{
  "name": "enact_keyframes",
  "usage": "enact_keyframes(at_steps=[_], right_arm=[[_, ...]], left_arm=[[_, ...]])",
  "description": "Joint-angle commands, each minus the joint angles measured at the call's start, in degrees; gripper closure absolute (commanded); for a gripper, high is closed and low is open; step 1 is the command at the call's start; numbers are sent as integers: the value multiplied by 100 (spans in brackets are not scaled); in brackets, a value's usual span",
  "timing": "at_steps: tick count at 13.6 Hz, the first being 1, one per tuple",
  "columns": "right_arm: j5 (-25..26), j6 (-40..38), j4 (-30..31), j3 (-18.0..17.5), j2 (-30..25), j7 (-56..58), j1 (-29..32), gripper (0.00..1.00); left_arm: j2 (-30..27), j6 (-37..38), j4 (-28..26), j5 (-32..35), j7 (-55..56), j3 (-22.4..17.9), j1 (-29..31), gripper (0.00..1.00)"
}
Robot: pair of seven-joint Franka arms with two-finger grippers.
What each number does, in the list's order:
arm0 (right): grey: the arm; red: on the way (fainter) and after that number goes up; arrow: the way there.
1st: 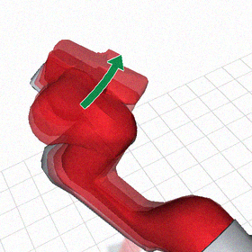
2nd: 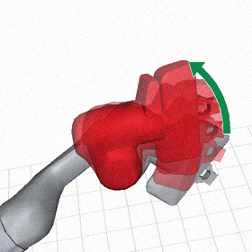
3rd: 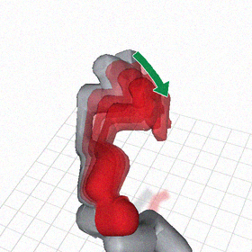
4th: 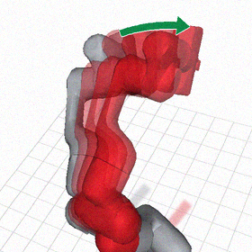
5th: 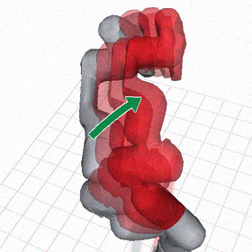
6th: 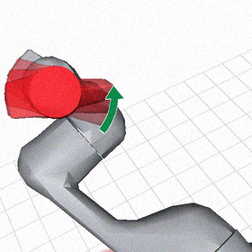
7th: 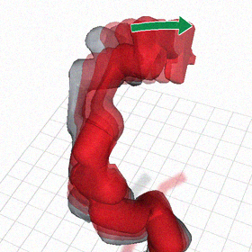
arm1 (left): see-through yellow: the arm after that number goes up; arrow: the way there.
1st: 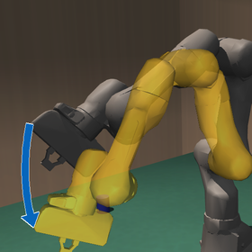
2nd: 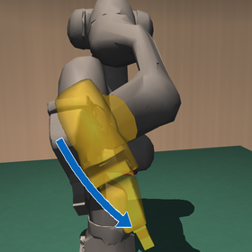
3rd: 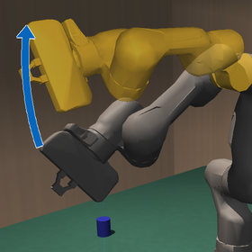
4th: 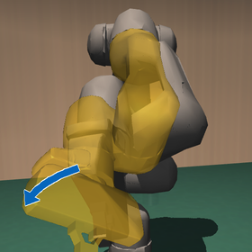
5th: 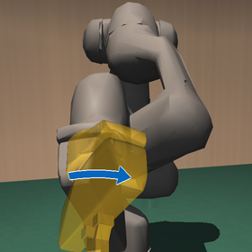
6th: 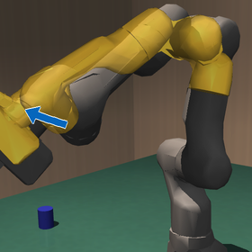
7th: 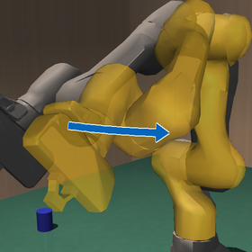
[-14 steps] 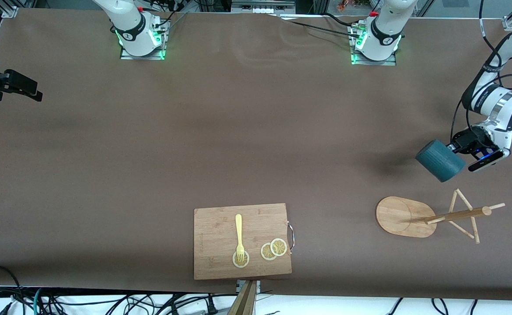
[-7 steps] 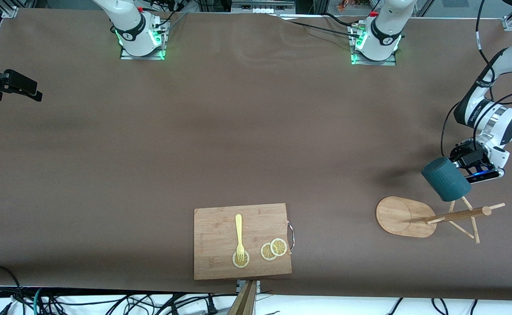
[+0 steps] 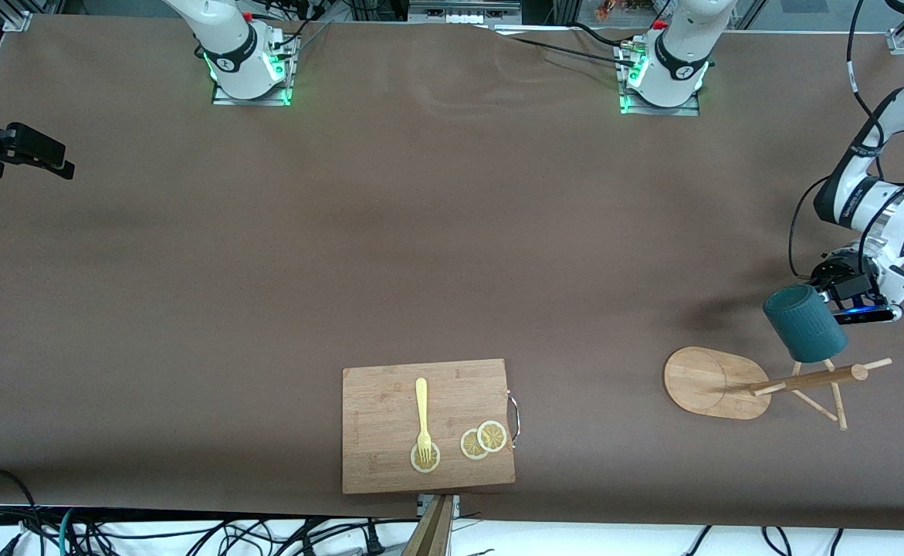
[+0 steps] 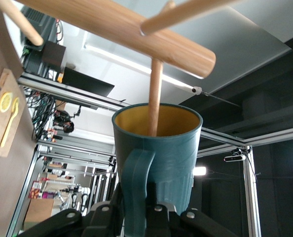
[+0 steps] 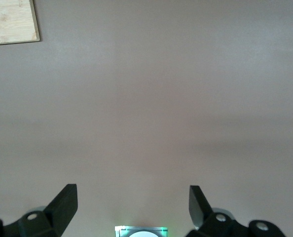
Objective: Pass cup and hang on rack
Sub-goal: 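Hook the mug handle onto a rack peg with the left gripper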
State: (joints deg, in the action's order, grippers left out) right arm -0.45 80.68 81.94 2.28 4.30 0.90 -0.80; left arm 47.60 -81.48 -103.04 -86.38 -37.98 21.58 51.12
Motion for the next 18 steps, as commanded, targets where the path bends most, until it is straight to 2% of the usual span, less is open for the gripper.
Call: enact_keyframes(at_steps=[1, 7, 13, 18], right_arm=[[54, 10, -64, -17, 10, 59, 36, 0], [54, 1, -64, -17, 10, 68, 36, 0], [54, 10, -64, -17, 10, 68, 36, 0], [54, 1, -64, -17, 10, 68, 36, 0]], left_arm=[[276, 89, 460, 314, 388, 39, 38, 100], [619, 63, 539, 341, 397, 21, 30, 100], [637, 62, 557, 350, 484, -5, 47, 100], [829, 71, 899, 561, 555, -49, 47, 100]])
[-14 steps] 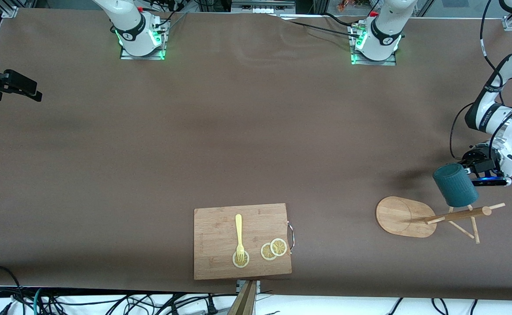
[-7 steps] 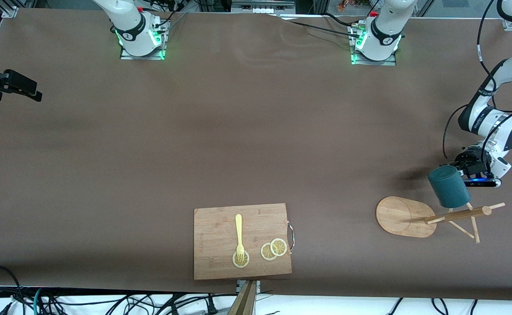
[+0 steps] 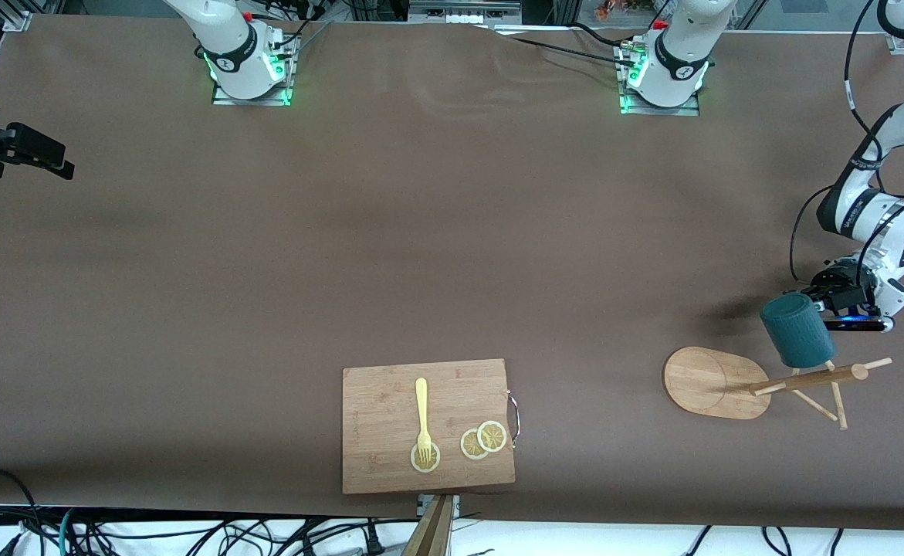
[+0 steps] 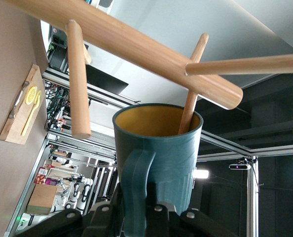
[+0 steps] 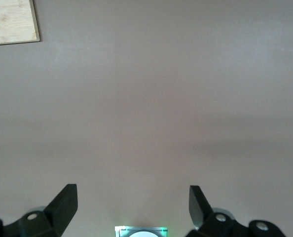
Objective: Pass cup and hang on rack
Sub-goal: 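Hook the mug handle onto a rack peg with the left gripper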
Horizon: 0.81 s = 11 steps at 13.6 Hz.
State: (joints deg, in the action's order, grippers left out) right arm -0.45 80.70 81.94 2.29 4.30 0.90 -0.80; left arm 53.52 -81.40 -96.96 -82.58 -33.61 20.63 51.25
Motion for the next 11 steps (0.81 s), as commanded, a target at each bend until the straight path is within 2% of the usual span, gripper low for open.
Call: enact_keyframes(at_steps=[1, 5, 6, 7, 9, 11], right_arm=[[54, -2, -64, -18, 10, 68, 36, 0], [54, 7, -64, -18, 10, 68, 36, 0], [54, 7, -64, -18, 10, 68, 36, 0], [54, 7, -64, -18, 10, 68, 44, 0], [54, 7, -64, -9, 10, 68, 62, 0], [54, 7, -64, -9, 10, 68, 62, 0]], left_arm=[[273, 63, 318, 181, 127, 46, 35, 100], [291, 63, 590, 198, 452, 37, 35, 100], [291, 63, 591, 189, 443, 37, 35, 59], [291, 46, 599, 189, 426, 37, 26, 1], [282, -33, 922, 250, 495, -24, 26, 0], [221, -42, 1134, 706, 575, -51, 78, 0]])
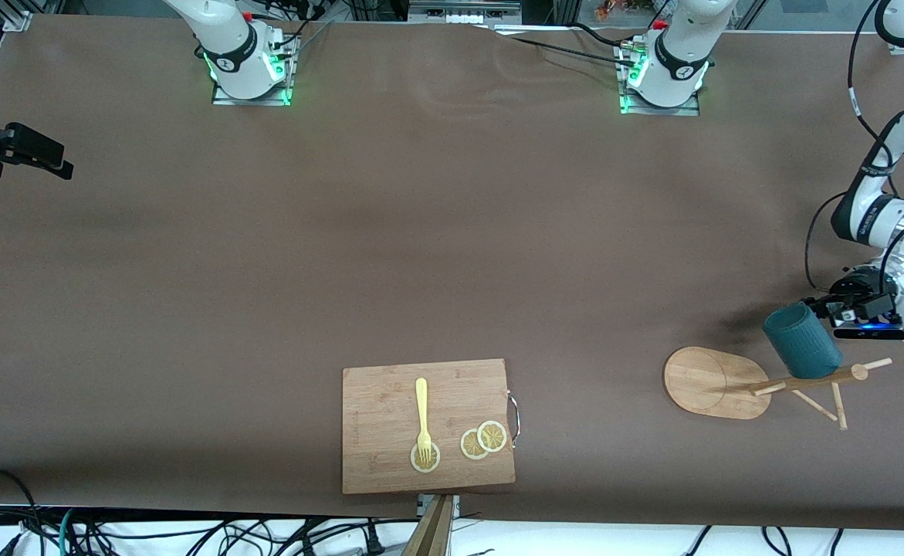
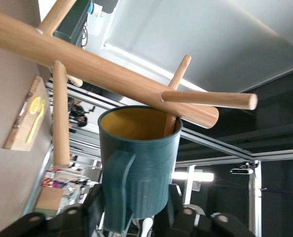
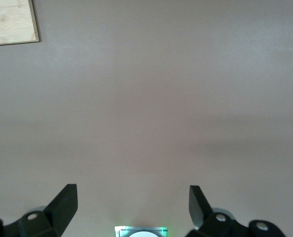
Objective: Pass cup and hang on rack
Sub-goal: 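Hook the mug handle onto a rack peg with the left gripper, then open the left gripper and pull it away from the mug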
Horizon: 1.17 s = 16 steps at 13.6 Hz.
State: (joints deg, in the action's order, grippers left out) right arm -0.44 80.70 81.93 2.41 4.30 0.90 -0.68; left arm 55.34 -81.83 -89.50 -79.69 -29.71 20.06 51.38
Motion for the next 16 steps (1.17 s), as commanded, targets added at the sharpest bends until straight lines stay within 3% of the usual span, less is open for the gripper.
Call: enact_keyframes(at_steps=[1, 4, 7, 12, 16], right_arm=[[53, 7, -63, -22, 9, 68, 50, 0], [53, 7, -63, -22, 9, 51, 50, 0], [53, 51, -63, -30, 9, 51, 42, 0], [61, 51, -63, -4, 9, 51, 50, 0], [53, 51, -63, 154, 9, 59, 59, 0]], left_arm=[[-22, 0, 442, 715, 159, 7, 170, 0], [-521, 0, 425, 1822, -270, 24, 487, 0], [-1697, -9, 372, 3052, -448, 7, 575, 0], [-3588, -193, 109, 4231, -351, 7, 435, 0], [-5248, -202, -268, 5461, 234, 7, -196, 0]])
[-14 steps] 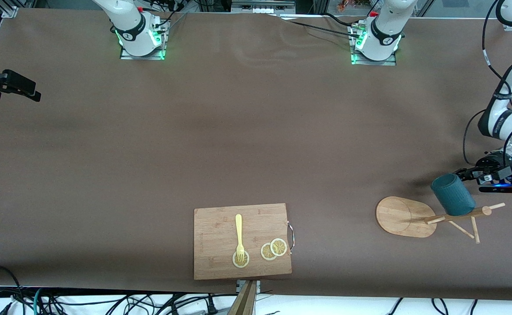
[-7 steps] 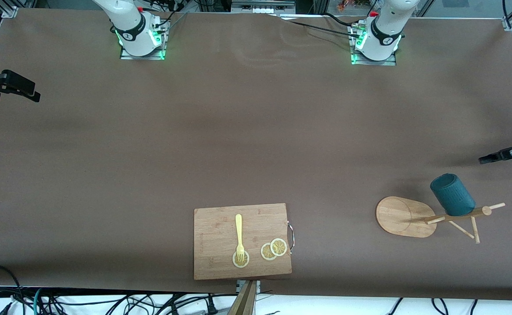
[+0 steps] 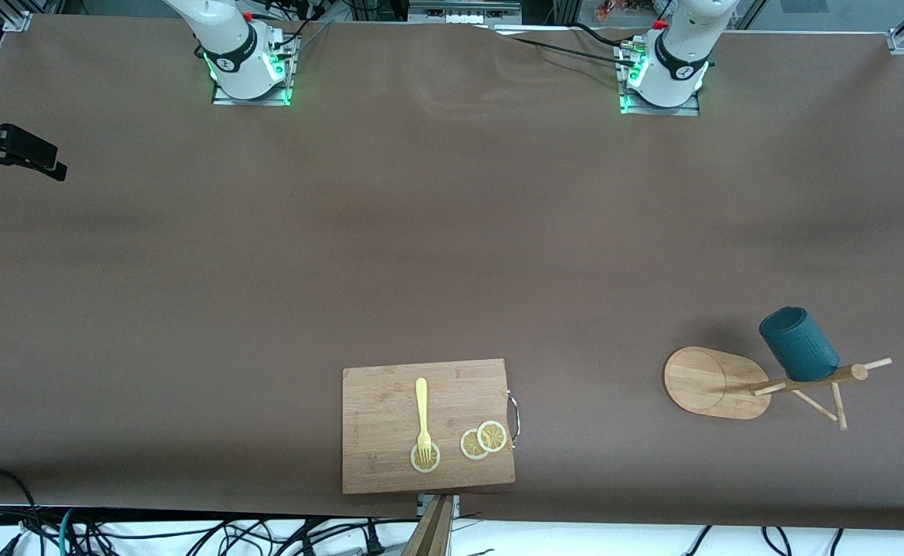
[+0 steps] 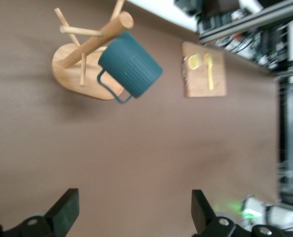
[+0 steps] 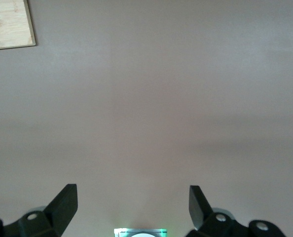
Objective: Pass cup and hang on rack
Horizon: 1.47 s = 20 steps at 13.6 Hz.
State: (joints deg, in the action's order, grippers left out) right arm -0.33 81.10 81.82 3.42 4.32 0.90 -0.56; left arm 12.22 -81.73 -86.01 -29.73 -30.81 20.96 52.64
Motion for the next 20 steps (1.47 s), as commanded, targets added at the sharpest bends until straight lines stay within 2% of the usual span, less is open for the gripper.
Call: enact_keyframes(at_steps=[1, 4, 5, 8, 10, 12, 16, 18, 20], right_arm=[[41, 11, -52, 45, 24, 59, 47, 0], [41, 11, -52, 45, 25, 59, 38, 0], [41, 11, -52, 54, 33, 59, 38, 0], [41, 20, -52, 45, 51, 59, 38, 0], [41, 11, -52, 45, 51, 59, 30, 0], [41, 11, -52, 45, 51, 59, 30, 0], [41, 11, -52, 54, 51, 59, 30, 0], [41, 11, -52, 54, 51, 59, 38, 0], [41, 11, -52, 63, 60, 68, 38, 0]], left_arm=[[-1237, -203, -697, 703, 748, -83, -568, 0], [-1617, -203, -715, 1590, 2118, -100, -1569, 0], [-1653, -194, -715, 1819, 2558, -231, -1973, 0], [-1627, -185, -724, 2513, 3823, -968, -3519, 0], [-1600, -290, -855, 2603, 4449, -1154, -3988, 0], [-1530, -492, -978, 2665, 4924, -1540, -4444, 0], [-1398, -826, -996, 2788, 4804, -1595, -4490, 0], [-1398, -888, -988, 2788, 4200, -1595, -4464, 0], [-1398, -924, -961, 2744, 4100, -1586, -4455, 0]])
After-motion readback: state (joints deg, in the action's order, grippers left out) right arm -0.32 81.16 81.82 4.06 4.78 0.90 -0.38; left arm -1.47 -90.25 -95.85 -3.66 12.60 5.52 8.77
